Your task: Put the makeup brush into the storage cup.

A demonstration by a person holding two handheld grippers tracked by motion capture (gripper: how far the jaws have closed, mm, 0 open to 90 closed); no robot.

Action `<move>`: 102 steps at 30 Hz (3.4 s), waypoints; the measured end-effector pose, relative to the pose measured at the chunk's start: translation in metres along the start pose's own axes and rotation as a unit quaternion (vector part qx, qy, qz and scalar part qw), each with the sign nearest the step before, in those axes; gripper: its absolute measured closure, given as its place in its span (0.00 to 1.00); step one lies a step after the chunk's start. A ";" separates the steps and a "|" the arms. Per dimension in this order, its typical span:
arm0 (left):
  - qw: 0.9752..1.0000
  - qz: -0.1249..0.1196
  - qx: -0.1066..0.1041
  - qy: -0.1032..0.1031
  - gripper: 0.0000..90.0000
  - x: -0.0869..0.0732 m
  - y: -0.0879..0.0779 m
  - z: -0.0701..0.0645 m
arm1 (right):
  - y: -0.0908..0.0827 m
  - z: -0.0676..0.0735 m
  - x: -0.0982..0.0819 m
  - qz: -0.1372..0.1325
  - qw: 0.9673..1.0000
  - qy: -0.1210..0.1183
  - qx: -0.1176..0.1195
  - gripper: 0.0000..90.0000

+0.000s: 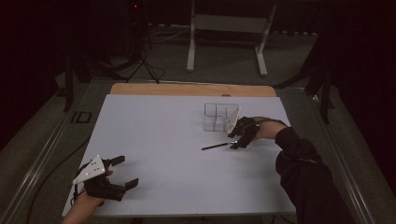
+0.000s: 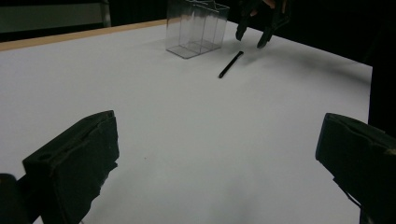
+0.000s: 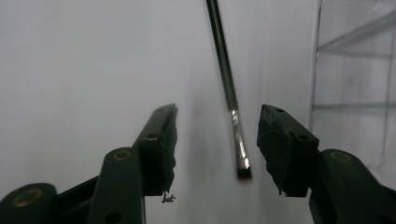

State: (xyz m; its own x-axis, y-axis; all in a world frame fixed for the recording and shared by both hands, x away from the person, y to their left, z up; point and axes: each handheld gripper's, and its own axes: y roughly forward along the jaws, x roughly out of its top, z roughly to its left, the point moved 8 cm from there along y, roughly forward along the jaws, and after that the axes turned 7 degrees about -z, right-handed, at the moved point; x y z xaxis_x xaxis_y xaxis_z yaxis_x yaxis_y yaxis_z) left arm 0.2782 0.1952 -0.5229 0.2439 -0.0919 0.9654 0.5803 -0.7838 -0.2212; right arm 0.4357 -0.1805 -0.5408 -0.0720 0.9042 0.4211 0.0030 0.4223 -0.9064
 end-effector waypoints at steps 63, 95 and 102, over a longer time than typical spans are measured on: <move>1.000 0.008 -0.007 -0.001 0.00 -0.003 0.003 -0.002 | 0.002 0.006 0.016 -0.011 0.998 0.065 0.011 0.93; 0.998 0.063 -0.018 0.007 0.00 0.020 0.032 -0.017 | -0.030 0.035 0.035 -0.053 0.995 0.079 0.013 0.93; 0.996 0.073 -0.035 0.035 0.00 0.032 0.052 -0.025 | -0.030 0.039 0.041 -0.059 0.995 0.079 0.021 0.93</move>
State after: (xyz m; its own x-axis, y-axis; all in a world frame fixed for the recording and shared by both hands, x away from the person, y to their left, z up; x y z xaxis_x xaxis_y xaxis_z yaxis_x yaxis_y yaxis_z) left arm 0.2967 0.1360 -0.4997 0.2656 -0.2480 0.9316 0.4859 -0.8002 -0.3515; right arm 0.3937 -0.1589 -0.4979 0.0880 0.8491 0.5209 -0.0384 0.5254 -0.8500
